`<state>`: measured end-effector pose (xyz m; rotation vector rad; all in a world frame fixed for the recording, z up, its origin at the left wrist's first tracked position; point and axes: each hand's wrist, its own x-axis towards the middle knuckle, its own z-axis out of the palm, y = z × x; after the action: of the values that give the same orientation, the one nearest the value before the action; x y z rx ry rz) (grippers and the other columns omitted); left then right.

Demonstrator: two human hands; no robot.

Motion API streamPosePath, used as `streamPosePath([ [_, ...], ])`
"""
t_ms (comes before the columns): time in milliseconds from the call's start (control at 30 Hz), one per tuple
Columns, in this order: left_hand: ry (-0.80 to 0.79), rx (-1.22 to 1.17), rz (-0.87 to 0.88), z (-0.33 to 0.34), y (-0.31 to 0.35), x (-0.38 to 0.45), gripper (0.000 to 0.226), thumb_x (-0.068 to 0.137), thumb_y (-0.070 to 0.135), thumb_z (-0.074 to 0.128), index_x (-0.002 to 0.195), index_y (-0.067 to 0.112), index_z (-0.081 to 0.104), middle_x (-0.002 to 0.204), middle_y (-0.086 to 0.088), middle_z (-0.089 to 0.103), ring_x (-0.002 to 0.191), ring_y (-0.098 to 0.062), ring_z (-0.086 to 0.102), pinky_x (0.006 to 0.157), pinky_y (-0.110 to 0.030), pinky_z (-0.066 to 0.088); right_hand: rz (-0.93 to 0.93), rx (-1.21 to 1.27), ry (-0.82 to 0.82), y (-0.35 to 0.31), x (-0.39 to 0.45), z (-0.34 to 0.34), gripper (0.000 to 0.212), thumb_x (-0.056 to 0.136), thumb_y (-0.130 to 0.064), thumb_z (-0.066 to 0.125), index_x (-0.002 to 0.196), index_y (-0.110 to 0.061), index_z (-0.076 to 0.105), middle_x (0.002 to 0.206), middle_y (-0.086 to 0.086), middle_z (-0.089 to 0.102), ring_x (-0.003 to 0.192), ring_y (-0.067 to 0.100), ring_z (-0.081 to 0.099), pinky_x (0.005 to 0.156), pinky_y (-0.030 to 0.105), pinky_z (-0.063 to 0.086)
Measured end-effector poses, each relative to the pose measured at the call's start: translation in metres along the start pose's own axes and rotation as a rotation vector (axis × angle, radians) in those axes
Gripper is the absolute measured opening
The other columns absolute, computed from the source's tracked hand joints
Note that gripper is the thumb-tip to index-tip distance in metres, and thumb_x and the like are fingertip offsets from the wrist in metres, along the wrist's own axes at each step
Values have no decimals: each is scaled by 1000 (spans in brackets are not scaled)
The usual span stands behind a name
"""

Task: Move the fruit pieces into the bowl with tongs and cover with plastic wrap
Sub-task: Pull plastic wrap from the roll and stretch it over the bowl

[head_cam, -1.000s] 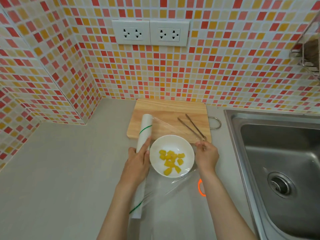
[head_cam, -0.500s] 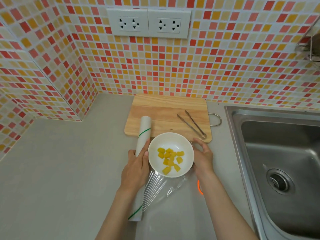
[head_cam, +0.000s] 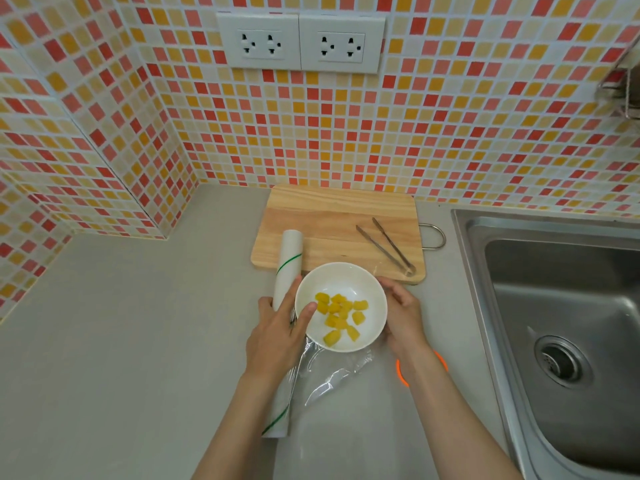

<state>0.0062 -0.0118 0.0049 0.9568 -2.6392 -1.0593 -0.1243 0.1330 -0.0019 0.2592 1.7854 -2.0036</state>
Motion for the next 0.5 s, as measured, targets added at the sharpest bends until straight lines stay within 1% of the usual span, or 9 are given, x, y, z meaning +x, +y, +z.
streamPosePath([
  [67, 1, 19, -6, 1, 0, -1, 64, 68, 85, 7, 130, 72, 8, 100, 5, 34, 65, -9, 53, 58, -28, 39, 43, -11, 14, 1, 0, -1, 20, 85, -14, 58, 78, -25, 73, 65, -5, 70, 52, 10, 62, 38, 16, 42],
  [133, 15, 42, -5, 1, 1, -1, 64, 68, 85, 6, 131, 71, 8, 98, 4, 33, 61, -5, 50, 56, -28, 37, 68, -32, 45, 3, 2, -1, 20, 83, -15, 58, 71, -22, 73, 57, -4, 68, 45, 10, 60, 35, 17, 39],
  [233, 38, 62, -9, 1, 2, -2, 64, 68, 85, 6, 131, 71, 8, 95, 5, 32, 59, -4, 46, 55, -28, 35, 62, -107, 121, 6, 7, 0, 28, 79, -6, 57, 56, -18, 68, 48, 1, 60, 38, 15, 50, 32, 17, 33],
  [333, 33, 65, -5, 1, 2, -2, 64, 69, 84, 8, 131, 70, 8, 93, 5, 32, 59, -6, 47, 54, -27, 35, 38, -191, 145, 10, 11, -3, 30, 77, -1, 54, 54, -16, 67, 46, 2, 59, 39, 17, 49, 35, 18, 35],
  [367, 32, 69, 0, 1, 1, -2, 64, 70, 84, 9, 132, 70, 9, 94, 4, 32, 60, -6, 47, 54, -27, 35, 29, -228, 145, 10, 12, -4, 28, 77, -2, 54, 58, -15, 68, 48, 2, 61, 41, 17, 51, 37, 20, 38],
  [400, 29, 73, 5, 0, 1, -1, 64, 70, 83, 10, 132, 70, 9, 94, 4, 32, 60, -7, 47, 54, -27, 36, 7, -279, 151, 10, 13, -5, 24, 78, -2, 54, 66, -14, 71, 56, 5, 65, 48, 19, 56, 43, 24, 43],
  [433, 25, 75, 7, -1, 0, -1, 63, 70, 83, 11, 132, 70, 9, 94, 4, 32, 61, -7, 48, 54, -27, 36, -50, -349, 174, 9, 14, -6, 21, 79, -1, 53, 79, -10, 72, 69, 9, 69, 59, 22, 60, 53, 28, 47],
  [467, 21, 77, 7, -1, 0, 0, 63, 70, 84, 12, 132, 70, 10, 94, 4, 33, 62, -7, 48, 54, -27, 36, -141, -430, 220, 7, 15, -8, 25, 79, 1, 52, 93, -6, 70, 84, 13, 69, 71, 24, 60, 64, 28, 46],
  [500, 18, 77, 7, -2, -1, 0, 62, 70, 85, 13, 131, 71, 10, 95, 4, 33, 63, -8, 49, 55, -27, 37, -256, -496, 276, 5, 15, -10, 30, 80, 4, 49, 104, -4, 66, 94, 15, 65, 77, 23, 56, 69, 20, 41],
])
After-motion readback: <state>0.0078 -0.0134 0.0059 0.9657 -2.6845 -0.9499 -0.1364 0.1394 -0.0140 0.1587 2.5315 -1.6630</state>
